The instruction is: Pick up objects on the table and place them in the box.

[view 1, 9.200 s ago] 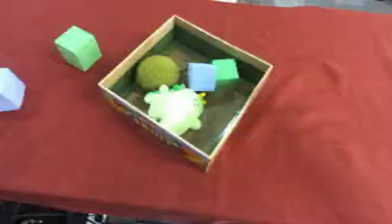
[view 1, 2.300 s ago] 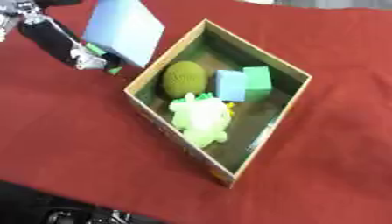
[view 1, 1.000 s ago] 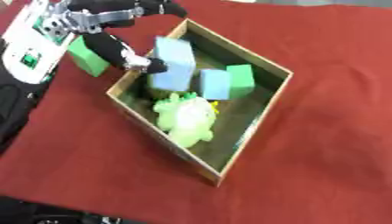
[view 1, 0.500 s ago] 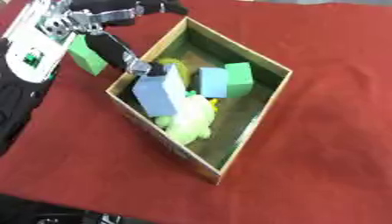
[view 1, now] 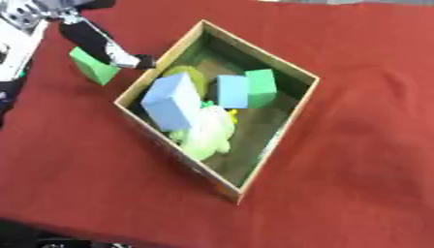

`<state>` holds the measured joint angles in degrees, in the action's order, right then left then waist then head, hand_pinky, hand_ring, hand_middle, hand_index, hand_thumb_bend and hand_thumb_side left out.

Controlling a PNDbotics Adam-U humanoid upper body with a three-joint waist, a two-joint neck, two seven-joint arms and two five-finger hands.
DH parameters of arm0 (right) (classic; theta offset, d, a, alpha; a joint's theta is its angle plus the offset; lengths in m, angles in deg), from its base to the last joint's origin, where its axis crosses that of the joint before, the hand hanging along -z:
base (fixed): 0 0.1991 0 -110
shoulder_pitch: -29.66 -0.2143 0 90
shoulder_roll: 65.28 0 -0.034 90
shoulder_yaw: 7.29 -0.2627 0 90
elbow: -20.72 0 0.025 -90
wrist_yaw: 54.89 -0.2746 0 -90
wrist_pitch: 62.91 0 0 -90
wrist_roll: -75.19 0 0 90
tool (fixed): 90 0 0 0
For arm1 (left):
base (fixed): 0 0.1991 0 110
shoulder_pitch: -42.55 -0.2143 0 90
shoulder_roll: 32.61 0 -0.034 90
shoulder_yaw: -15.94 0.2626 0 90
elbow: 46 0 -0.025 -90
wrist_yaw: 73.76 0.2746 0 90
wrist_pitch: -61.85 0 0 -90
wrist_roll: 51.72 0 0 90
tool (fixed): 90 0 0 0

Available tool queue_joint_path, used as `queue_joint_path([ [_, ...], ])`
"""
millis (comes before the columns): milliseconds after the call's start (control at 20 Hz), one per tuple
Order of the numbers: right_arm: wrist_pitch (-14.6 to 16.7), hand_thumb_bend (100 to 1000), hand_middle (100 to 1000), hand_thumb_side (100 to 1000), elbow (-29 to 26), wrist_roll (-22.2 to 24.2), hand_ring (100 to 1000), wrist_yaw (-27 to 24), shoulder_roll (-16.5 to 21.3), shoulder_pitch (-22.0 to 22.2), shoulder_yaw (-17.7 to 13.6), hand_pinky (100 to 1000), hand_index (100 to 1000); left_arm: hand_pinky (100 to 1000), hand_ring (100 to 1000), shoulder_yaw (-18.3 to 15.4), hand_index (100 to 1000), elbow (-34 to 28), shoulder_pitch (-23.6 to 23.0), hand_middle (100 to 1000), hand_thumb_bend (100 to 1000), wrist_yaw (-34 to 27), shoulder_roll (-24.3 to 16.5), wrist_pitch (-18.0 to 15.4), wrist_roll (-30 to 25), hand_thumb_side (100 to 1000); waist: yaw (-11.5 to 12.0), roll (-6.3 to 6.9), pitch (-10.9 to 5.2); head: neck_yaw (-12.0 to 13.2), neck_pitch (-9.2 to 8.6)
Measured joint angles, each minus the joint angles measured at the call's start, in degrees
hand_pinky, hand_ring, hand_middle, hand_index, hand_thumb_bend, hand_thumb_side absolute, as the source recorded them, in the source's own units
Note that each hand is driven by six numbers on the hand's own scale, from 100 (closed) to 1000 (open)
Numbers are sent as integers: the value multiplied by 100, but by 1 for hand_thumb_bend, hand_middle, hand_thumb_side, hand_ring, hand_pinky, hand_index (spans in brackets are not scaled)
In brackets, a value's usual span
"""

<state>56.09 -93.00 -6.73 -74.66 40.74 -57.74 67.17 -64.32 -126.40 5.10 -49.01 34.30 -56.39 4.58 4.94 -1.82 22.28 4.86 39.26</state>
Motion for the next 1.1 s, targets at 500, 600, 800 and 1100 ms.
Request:
queue_joint_path([
  [500, -12, 100, 572, 470, 0, -28, 1000, 50, 0, 4, -31, 987, 817, 979, 989, -301, 958, 340, -688, 892, 730, 634, -1090, -484, 326, 350, -63, 9, 0, -159, -2],
  [600, -5, 100, 572, 470, 0, -35, 1000, 51, 0, 4, -31, 987, 817, 979, 990, -301, 958, 326, -796, 896, 735, 777, -1200, -551, 392, 349, -95, 9, 0, -213, -4],
  [800, -3, 100, 572, 470, 0, -37, 1000, 51, 0, 4, -32, 987, 817, 979, 990, -297, 958, 301, -907, 896, 735, 986, -1283, -634, 474, 349, -132, 13, 0, -293, -8],
  [1100, -7, 100, 569, 470, 0, -34, 1000, 85, -17, 19, -34, 989, 817, 973, 983, -291, 958, 325, -948, 908, 711, 1043, -1287, -690, 530, 335, -320, 32, 9, -280, -172],
])
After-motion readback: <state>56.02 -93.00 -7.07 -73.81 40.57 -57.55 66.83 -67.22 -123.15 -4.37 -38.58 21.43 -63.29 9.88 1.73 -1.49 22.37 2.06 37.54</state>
